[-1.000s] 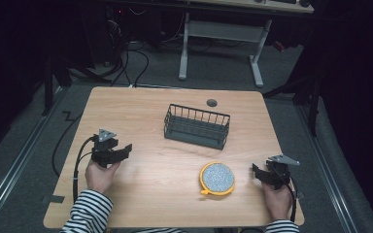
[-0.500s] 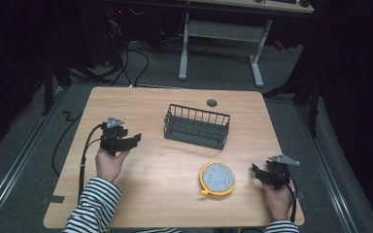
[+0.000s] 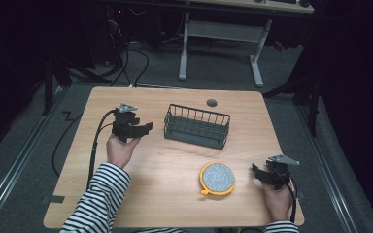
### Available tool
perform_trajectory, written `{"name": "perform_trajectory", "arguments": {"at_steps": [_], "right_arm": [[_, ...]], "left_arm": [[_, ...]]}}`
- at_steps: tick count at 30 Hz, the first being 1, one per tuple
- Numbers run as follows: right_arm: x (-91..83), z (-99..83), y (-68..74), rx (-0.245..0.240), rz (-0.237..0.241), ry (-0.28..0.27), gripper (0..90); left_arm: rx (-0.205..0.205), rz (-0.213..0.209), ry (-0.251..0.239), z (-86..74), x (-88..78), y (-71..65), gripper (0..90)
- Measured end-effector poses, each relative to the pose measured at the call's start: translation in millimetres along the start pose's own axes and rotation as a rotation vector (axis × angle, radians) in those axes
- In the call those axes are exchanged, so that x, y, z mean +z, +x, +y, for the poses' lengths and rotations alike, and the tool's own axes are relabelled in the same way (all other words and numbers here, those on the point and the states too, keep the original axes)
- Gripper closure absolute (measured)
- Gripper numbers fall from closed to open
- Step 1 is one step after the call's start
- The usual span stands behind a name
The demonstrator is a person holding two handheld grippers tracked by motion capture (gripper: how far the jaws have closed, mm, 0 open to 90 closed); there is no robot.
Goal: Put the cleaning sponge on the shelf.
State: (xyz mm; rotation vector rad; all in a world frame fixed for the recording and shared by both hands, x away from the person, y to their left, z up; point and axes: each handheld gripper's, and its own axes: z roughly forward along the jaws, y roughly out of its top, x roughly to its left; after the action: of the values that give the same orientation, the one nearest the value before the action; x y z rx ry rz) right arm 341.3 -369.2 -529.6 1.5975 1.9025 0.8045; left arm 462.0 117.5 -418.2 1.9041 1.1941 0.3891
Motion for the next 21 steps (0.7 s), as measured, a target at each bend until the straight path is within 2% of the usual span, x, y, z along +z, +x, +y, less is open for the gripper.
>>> {"name": "perform_trajectory", "arguments": {"at_steps": [4, 7, 8, 9, 10, 11, 16, 21], "right_arm": [[0.0, 0.0, -0.2, 0.002, 0.002, 0.0, 36.0], [0.0, 0.0, -0.1, 0.001, 0.003, 0.0, 35.8], [0.0, 0.0, -0.1, 0.001, 0.003, 0.0, 35.8], [0.0, 0.0, -0.1, 0.001, 0.002, 0.0, 35.8], [0.0, 0.0, -0.1, 0.001, 0.003, 0.0, 35.8], [0.0, 0.0, -0.1, 0.001, 0.003, 0.0, 35.8], [-0.2, -0.1, 0.2, 0.001, 0.001, 0.001, 35.8], [-0.2, -0.1, 0.2, 0.0, 0.001, 0.001, 35.7]], "left_arm": [[0.003, -0.002, 0.002, 10.3, 3.1, -2.4, 42.1], [0.021, 0.002, 0.009, 19.5, 6.8, -5.8, 42.1], [0.039, 0.003, 0.019, 26.5, 10.4, -9.0, 42.1], [0.039, 0.003, 0.019, 26.5, 10.4, -9.0, 42.2], [0.059, 0.005, 0.023, 33.1, 13.6, -12.4, 42.4], [0.059, 0.005, 0.023, 33.1, 13.6, -12.4, 42.4], [0.091, 0.006, 0.045, 49.3, 29.8, -23.0, 43.1], [0.114, 0.013, 0.071, 57.2, 41.9, -29.0, 43.5]]}}
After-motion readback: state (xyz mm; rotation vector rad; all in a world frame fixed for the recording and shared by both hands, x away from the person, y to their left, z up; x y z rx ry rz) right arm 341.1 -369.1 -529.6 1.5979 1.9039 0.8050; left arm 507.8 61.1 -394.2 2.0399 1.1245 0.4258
